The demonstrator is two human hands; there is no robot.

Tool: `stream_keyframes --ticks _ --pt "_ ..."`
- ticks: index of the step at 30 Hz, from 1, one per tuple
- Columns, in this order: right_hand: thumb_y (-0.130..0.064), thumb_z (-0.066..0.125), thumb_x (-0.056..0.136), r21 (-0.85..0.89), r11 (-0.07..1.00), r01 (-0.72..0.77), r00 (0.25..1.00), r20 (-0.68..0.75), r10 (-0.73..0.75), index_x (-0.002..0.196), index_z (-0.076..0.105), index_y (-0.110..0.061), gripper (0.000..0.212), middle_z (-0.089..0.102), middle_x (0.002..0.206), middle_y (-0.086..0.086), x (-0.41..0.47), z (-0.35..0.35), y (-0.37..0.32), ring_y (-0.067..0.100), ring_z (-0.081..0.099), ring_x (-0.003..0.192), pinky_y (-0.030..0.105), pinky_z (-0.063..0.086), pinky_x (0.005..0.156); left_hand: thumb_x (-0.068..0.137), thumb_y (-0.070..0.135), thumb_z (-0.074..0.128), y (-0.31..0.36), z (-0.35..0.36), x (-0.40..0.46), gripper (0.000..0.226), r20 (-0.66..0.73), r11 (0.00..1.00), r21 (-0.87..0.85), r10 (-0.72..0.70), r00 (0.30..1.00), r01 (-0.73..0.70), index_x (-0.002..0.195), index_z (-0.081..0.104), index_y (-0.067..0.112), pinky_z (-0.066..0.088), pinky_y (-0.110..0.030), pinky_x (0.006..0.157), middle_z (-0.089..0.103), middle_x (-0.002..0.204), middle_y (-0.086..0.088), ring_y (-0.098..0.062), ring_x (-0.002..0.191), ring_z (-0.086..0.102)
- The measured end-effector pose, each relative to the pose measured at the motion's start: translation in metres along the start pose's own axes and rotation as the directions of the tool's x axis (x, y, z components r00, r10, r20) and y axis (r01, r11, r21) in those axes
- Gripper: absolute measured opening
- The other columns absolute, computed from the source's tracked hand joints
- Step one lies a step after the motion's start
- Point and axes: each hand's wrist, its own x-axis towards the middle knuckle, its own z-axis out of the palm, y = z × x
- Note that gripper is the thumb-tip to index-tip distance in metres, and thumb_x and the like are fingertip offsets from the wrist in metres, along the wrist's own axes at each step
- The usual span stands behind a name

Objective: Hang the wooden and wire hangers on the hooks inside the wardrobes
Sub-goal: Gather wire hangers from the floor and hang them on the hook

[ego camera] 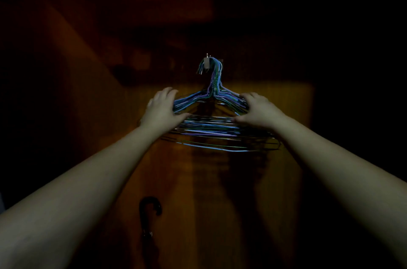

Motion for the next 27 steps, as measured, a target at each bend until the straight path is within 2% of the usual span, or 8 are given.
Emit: stream_keyframes --ticks 2,4,8,11,14,21,27 --pt "-0.055 0.069 0.081 0.004 1.000 0.005 0.996 0.085 -0.005 0.154 0.019 -0.019 0.095 0.031 0.155 0.007 0.004 -0.001 0.003 0.028 0.034 0.139 0.045 0.034 0.113 0.084 0.049 0.069 -0.009 0.002 0.005 0.082 0.082 1.000 -0.003 -0.027 0.996 0.027 0.148 0.034 0.011 0.027 -0.040 0.114 0.037 0.152 -0.009 -0.027 0.139 0.035" --pt "-0.050 0.069 0.084 0.055 0.998 0.018 0.992 0.126 -0.025 0.154 0.017 -0.018 0.093 0.031 0.155 0.008 0.006 -0.002 0.004 0.026 0.036 0.138 0.041 0.035 0.112 0.084 0.042 0.069 -0.014 0.003 0.010 0.078 0.141 0.998 -0.030 -0.053 0.989 0.058 0.147 0.036 0.011 0.034 -0.037 0.110 0.043 0.149 -0.010 -0.028 0.133 0.043" --pt "-0.041 0.068 0.088 0.116 0.993 0.034 0.991 0.127 -0.049 0.154 0.019 -0.020 0.086 0.037 0.153 0.008 0.006 -0.004 0.002 0.024 0.043 0.133 0.029 0.037 0.104 0.088 0.029 0.065 -0.016 0.007 0.013 0.063 0.196 0.993 -0.054 -0.093 0.976 0.106 0.145 0.042 0.014 0.041 -0.034 0.100 0.051 0.141 -0.011 -0.029 0.126 0.051" --pt "-0.039 0.064 0.090 0.066 0.997 0.028 0.993 0.116 -0.036 0.152 0.025 -0.018 0.076 0.043 0.149 0.009 0.009 0.001 0.002 0.026 0.046 0.130 0.032 0.040 0.101 0.092 0.018 0.059 -0.016 0.014 0.016 0.053 0.223 0.994 -0.039 -0.094 0.970 0.105 0.142 0.043 0.014 0.043 -0.037 0.098 0.051 0.140 -0.012 -0.030 0.124 0.051" --pt "-0.032 0.058 0.094 0.033 0.999 0.004 0.995 0.098 -0.007 0.150 0.031 -0.017 0.063 0.050 0.141 0.011 0.013 0.004 0.000 0.026 0.051 0.123 0.033 0.043 0.096 0.092 0.010 0.054 -0.016 0.020 0.019 0.053 0.219 0.993 -0.030 -0.107 0.970 0.116 0.144 0.042 0.015 0.042 -0.038 0.098 0.050 0.142 -0.011 -0.030 0.125 0.050" --pt "-0.026 0.056 0.095 0.032 0.999 -0.019 0.998 0.063 0.017 0.149 0.032 -0.017 0.060 0.052 0.138 0.012 0.015 0.004 0.001 0.026 0.053 0.120 0.032 0.044 0.092 0.094 0.017 0.059 -0.015 0.022 0.020 0.054 0.211 0.993 -0.030 -0.107 0.972 0.116 0.145 0.041 0.016 0.043 -0.037 0.096 0.051 0.141 -0.011 -0.029 0.124 0.051" --pt "-0.027 0.063 0.093 0.084 0.996 0.013 0.993 0.116 -0.023 0.154 0.020 -0.017 0.075 0.040 0.150 0.012 0.013 0.001 0.003 0.027 0.045 0.130 0.033 0.040 0.102 0.089 0.022 0.065 -0.014 0.019 0.020 0.054 0.228 0.988 -0.034 -0.138 0.964 0.150 0.139 0.045 0.015 0.045 -0.037 0.094 0.053 0.136 -0.012 -0.030 0.121 0.053"
